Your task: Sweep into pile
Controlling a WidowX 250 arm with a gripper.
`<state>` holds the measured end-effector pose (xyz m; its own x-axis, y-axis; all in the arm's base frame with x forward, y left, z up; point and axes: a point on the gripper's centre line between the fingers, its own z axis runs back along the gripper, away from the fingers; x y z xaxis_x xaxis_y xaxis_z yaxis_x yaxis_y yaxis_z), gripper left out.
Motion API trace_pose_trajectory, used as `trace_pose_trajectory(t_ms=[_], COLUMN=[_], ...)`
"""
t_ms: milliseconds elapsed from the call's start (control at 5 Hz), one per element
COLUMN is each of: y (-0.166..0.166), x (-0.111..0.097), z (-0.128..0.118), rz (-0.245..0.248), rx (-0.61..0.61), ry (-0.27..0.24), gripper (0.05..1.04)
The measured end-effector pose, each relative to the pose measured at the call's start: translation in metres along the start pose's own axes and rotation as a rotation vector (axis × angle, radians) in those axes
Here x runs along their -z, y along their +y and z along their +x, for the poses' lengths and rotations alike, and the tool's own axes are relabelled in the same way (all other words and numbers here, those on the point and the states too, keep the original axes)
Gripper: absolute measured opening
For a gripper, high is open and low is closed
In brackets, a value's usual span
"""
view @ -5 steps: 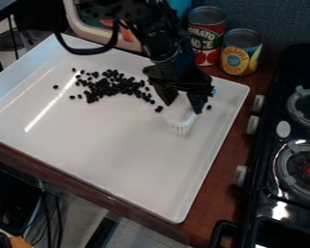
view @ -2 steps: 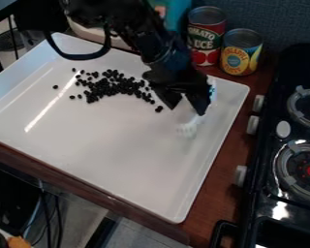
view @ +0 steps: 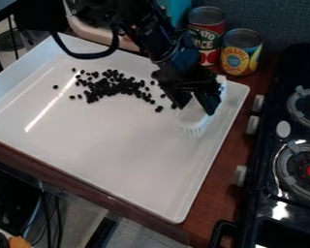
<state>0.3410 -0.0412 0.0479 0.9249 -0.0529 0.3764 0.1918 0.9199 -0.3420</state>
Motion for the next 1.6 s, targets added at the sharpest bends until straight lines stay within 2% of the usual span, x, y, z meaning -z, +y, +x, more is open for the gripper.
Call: trace_pose_trajectory(t_ms=[200,400,600,800,1000,1200,1400,1600], y=[0.003,0.007,0.008,0.016,0.020,0.030,0.037,0.059], x=[0.008,0.011,0.008,0.008,0.007,0.002,-0.002,-0.013], z=[-0.006,-0.009,-0.006,-0.008,-0.009,-0.009,-0.011,-0.012], rz=[-0.016,-0.055,-0.051,0.064,0.201,0.280,0.300,0.283], rx=[-0.031,-0.070,-0.085,-0.127,-0.135,-0.126,-0.100,-0.130], ry=[0.039,0.051,0.074,0.130,0.165,0.159,0.150,0.138], gripper=[0.720,0.720,0.720,0.720,0.720,0.720,0.720,0.720])
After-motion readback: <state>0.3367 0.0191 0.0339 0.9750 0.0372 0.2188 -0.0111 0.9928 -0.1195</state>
